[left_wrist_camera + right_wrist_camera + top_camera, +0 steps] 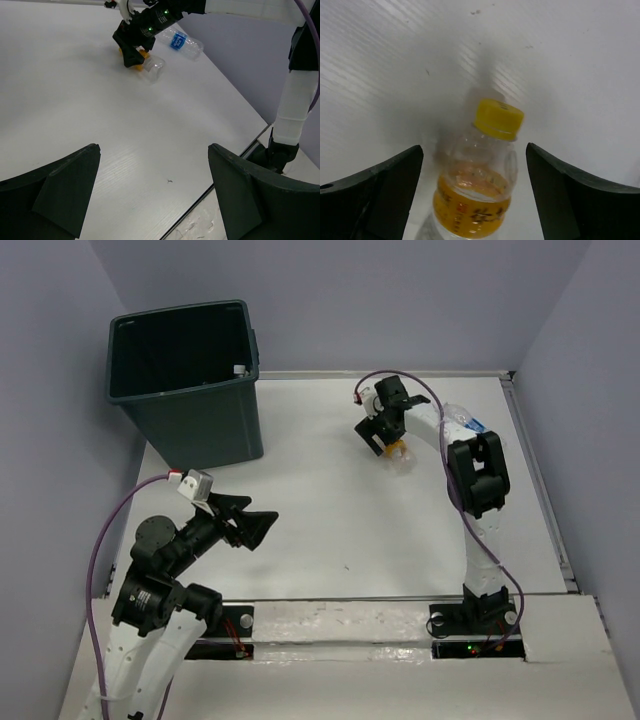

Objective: Put the plastic bottles in the bin

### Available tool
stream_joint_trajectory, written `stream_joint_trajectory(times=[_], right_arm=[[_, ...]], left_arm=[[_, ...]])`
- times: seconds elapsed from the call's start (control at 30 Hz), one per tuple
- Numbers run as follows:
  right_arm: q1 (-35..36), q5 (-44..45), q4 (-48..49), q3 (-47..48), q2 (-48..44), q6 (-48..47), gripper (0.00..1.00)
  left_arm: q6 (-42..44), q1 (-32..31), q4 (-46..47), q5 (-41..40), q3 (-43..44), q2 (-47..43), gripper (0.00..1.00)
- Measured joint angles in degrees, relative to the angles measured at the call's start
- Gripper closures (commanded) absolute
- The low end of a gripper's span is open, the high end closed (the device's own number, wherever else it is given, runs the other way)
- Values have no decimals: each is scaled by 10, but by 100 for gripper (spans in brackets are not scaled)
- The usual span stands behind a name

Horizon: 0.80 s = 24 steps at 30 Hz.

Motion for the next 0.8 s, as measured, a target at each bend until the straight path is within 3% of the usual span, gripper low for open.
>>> stream_joint_trajectory(times=[0.03,0.07,0.1,0.27,0.5,0.6,0.8], right_arm=[[-4,-2,-7,5,1,-3,28],[-9,-10,-17,7,1,-5,43],[-10,-13,-21,7,1,-5,49],[-4,-60,-24,-4,-12,23,65],[49,-127,5,0,-145,127,66],[102,-133,51,84,-177,174,66],[204,-171,240,258,-160,271,66]], left_arm=[[0,0,0,-1,0,0,1],[0,0,0,-3,0,-1,1],[0,0,0,-3,0,-1,1],[0,0,0,-4,0,-1,1],[-6,0,0,-26,0,-2,1],[-10,0,1,-42,0,0,1],[-19,0,3,-87,0,17,1]])
